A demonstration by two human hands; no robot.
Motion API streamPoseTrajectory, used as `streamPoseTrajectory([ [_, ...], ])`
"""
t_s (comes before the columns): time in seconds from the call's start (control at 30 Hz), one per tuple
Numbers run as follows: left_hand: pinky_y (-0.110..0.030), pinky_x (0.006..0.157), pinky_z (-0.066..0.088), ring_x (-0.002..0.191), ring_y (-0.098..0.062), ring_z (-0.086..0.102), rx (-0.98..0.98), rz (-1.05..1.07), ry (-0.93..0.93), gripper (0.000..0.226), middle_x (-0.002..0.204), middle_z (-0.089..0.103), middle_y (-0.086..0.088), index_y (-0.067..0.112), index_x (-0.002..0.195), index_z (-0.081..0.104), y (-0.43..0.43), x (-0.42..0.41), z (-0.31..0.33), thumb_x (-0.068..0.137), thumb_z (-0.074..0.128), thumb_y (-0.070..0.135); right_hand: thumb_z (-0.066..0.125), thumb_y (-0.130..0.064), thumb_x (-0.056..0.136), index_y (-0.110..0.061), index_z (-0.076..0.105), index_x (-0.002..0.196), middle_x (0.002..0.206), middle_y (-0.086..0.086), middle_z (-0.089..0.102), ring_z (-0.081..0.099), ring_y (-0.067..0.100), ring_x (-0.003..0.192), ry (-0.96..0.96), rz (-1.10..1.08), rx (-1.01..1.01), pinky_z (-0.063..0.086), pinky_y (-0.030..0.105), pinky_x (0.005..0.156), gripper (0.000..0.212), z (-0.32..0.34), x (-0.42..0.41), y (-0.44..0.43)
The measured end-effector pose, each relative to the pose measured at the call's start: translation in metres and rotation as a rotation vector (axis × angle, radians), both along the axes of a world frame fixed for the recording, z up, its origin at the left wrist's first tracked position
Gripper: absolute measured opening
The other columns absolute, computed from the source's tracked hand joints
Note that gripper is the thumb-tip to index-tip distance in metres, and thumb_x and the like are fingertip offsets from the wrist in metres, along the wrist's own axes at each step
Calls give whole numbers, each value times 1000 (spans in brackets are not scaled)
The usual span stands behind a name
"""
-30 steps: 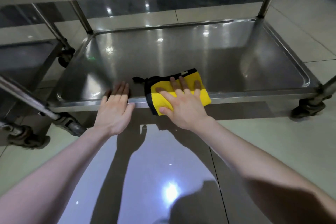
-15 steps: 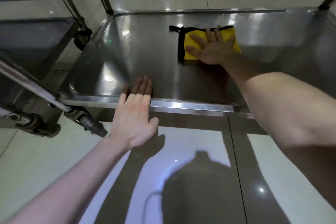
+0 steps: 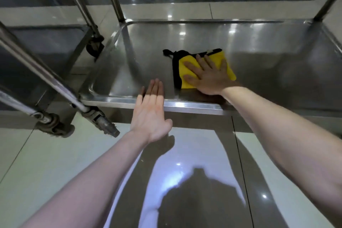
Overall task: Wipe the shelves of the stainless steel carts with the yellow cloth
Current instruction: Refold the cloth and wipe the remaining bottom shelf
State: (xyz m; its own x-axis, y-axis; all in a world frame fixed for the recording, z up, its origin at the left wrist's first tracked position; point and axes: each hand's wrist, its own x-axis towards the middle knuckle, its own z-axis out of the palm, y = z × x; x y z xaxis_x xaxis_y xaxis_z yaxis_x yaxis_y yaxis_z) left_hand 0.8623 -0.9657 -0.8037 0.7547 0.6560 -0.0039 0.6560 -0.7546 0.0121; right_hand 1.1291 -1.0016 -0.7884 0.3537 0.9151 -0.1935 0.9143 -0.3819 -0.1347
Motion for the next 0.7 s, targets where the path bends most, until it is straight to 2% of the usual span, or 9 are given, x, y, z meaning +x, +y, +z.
streamPoseTrajectory([
  [0.17, -46, 135, -3, 166, -24, -18, -54, -23, 9, 122, 179, -18, -13, 3, 169, -12, 3, -2, 5, 77, 57, 42, 12, -82, 100, -63, 0, 163, 180, -13, -10, -13, 17, 166, -8, 42, 58, -8, 72, 125, 67, -7, -52, -85],
  [0.3, -41, 135, -2, 167, -25, -16, -174, -95, 16, 119, 179, -18, -15, 2, 169, -13, 11, -7, 15, 80, 62, 28, 30, -78, 101, -54, 0, 167, 181, 1, 0, -1, 30, 167, -239, 52, 125, 4, 77, 123, 76, -18, -96, -104],
  [0.37, -40, 135, 8, 168, -28, -2, -269, -100, -90, 114, 180, -1, -15, 2, 171, -1, 16, -20, 24, 79, 64, 18, 34, -76, 102, -52, 0, 167, 181, 5, 2, 1, 35, 166, -272, 31, 149, 5, 78, 122, 77, -21, -110, -98],
  [0.4, -42, 132, 20, 164, -33, 17, -277, -67, -218, 103, 175, 22, -16, 2, 168, 16, 19, -30, 27, 78, 65, 15, 34, -76, 103, -52, 0, 167, 181, 5, 2, 2, 36, 166, -272, 26, 150, 5, 79, 122, 77, -21, -114, -94],
  [0.43, -44, 125, 33, 150, -35, 37, -225, -5, -378, 86, 157, 44, -15, 3, 159, 35, 22, -43, 29, 79, 65, 14, 34, -76, 102, -53, 0, 167, 181, 5, 3, 1, 37, 166, -268, 27, 147, 5, 79, 121, 77, -20, -115, -91],
  [0.47, -45, 115, 41, 133, -33, 49, -129, 99, -539, 67, 138, 55, -10, 7, 144, 49, 26, -58, 30, 80, 67, 15, 34, -76, 102, -53, 0, 167, 181, 5, 2, 1, 37, 166, -264, 27, 144, 5, 79, 121, 77, -20, -117, -89],
  [0.53, -45, 103, 46, 116, -31, 53, -1, 377, -795, 41, 117, 57, -6, 12, 119, 54, 36, -87, 37, 82, 70, 20, 33, -78, 101, -55, -2, 166, 181, 4, 1, -1, 36, 166, -252, 24, 144, 5, 80, 121, 77, -21, -120, -83],
  [0.6, -48, 102, 43, 116, -39, 51, 16, 652, -944, 40, 116, 56, -12, 10, 110, 50, 50, -112, 45, 82, 73, 25, 32, -80, 100, -57, -4, 165, 181, 3, -1, -4, 35, 166, -227, 34, 133, 5, 80, 121, 77, -20, -125, -74],
  [0.7, -51, 115, 37, 130, -44, 46, -34, 871, -1018, 62, 135, 50, -21, 1, 124, 47, 80, -144, 47, 83, 81, 32, 31, -82, 100, -60, -8, 163, 181, 2, -3, -6, 35, 166, -201, 42, 122, 3, 80, 122, 78, -18, -136, -59],
])
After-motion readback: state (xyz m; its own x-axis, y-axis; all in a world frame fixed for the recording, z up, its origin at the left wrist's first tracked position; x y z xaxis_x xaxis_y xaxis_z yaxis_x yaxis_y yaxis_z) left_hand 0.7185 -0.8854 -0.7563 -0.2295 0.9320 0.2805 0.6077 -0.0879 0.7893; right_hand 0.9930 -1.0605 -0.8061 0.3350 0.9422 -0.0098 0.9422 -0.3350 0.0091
